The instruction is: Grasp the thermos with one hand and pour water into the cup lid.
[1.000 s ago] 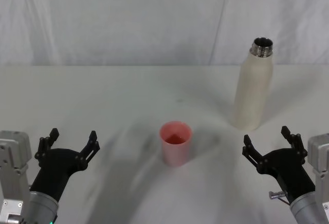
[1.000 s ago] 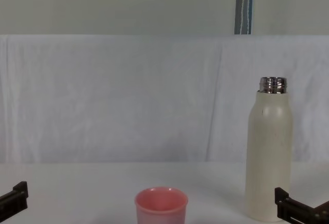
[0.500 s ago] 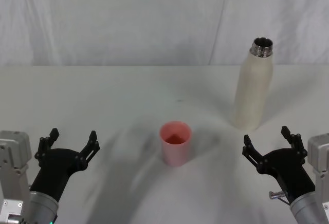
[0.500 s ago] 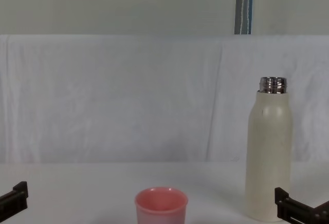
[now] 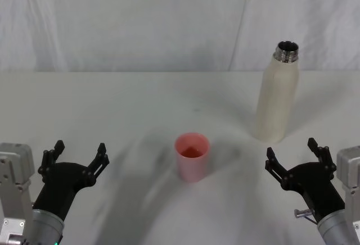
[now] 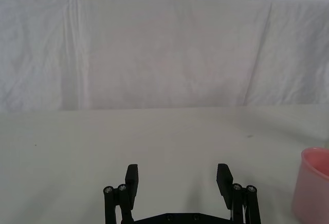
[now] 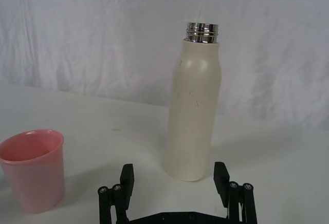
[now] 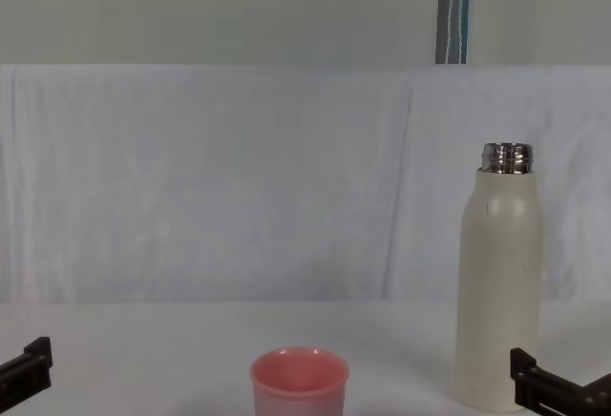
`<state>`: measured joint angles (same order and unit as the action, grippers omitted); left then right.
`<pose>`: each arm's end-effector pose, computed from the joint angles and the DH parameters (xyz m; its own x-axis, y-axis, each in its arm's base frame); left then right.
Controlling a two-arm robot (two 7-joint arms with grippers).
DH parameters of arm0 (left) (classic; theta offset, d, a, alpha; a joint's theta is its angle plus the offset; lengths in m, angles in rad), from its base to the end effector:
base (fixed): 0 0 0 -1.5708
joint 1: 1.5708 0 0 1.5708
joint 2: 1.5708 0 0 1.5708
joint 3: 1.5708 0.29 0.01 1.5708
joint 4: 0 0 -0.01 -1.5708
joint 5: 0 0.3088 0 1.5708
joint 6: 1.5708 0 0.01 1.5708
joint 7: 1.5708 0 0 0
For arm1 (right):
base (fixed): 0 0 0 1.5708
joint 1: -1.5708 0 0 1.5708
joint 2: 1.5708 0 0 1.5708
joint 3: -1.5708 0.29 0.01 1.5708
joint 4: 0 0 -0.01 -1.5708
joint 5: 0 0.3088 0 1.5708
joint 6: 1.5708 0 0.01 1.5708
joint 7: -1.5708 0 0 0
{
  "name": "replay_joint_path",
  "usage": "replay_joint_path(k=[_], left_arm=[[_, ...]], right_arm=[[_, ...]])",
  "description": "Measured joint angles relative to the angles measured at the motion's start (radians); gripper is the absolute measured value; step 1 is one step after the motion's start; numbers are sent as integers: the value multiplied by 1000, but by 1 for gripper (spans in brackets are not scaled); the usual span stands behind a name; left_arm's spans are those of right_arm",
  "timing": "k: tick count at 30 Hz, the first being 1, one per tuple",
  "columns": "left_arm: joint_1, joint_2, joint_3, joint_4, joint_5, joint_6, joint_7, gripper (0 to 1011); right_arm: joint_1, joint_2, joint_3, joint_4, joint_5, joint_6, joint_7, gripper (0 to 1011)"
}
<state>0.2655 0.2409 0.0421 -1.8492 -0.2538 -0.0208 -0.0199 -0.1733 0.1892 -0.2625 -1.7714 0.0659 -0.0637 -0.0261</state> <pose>0.2529 0.0375 -0.2853 0.1245 0.9917 -0.0327 -0.9921 0.1239 -0.0176 0.2658 0.0383 -0.2976 0.2627 -0.9625 0.0674 0.9628 0.2661 0.0478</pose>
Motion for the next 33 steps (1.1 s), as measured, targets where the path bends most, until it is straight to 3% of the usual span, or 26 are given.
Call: replay_joint_path(k=[12,16,33], left_arm=[[0,0,0,0,0,0,0,1001],[0,0,0,0,0,0,0,1001],[0,0,0,0,0,0,0,1001]], right_arm=[[4,0,16,0,-3,-2,61,1000],[13,3,35,-2,21,4,104,1000],[110,2,91,32,81,96,204,1000]])
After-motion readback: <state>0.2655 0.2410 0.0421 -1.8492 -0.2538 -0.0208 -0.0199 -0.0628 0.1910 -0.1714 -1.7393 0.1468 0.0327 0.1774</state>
